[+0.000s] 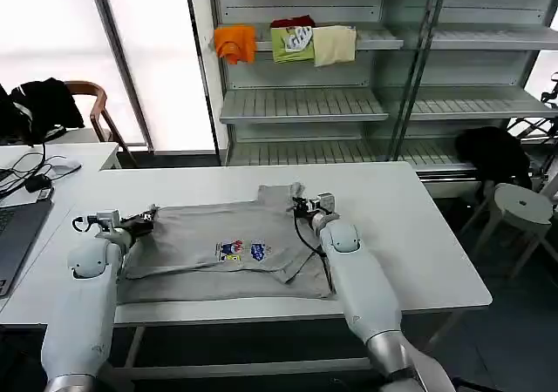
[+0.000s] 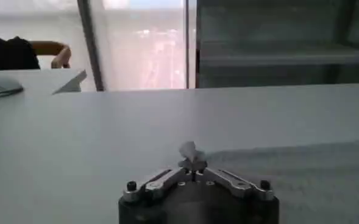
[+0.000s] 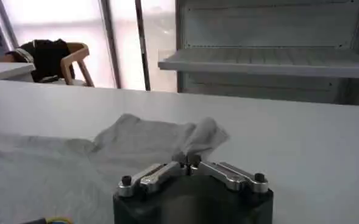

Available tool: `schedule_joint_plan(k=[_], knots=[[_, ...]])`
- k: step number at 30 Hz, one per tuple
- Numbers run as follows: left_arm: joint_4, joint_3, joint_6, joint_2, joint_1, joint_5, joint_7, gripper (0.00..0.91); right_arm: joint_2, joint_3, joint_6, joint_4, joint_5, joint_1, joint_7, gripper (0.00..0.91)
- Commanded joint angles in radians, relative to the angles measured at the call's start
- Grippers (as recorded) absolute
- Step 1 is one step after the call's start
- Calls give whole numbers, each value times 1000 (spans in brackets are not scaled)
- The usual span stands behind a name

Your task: Fold and organize the clothes.

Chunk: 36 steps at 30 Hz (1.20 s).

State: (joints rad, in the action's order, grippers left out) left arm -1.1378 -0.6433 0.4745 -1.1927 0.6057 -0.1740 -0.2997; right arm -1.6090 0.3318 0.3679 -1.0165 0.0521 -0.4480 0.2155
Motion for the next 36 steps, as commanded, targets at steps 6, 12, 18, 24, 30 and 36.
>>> schedule_joint_plan(k=[6, 12, 18, 24, 30, 36], knots=[[-155, -20, -18, 61, 82, -173, -4, 0, -49, -2, 65, -267, 8, -109, -2, 0], [-230, -48, -12, 102, 168, -250, -28, 0, -18, -16, 130, -406, 17, -201, -3, 0], [-274, -72, -30, 131, 265, -316, -65, 0, 12, -17, 171, -564, 36, -300, 3, 0], [-312, -95, -55, 137, 349, -382, -100, 0, 34, -9, 194, -677, 67, -378, -4, 0], [-341, -102, -80, 125, 397, -425, -119, 10, 66, 8, 210, -790, 98, -449, -16, 0], [-363, -106, -92, 116, 420, -448, -130, 0, 98, 22, 211, -870, 107, -506, -20, 0]])
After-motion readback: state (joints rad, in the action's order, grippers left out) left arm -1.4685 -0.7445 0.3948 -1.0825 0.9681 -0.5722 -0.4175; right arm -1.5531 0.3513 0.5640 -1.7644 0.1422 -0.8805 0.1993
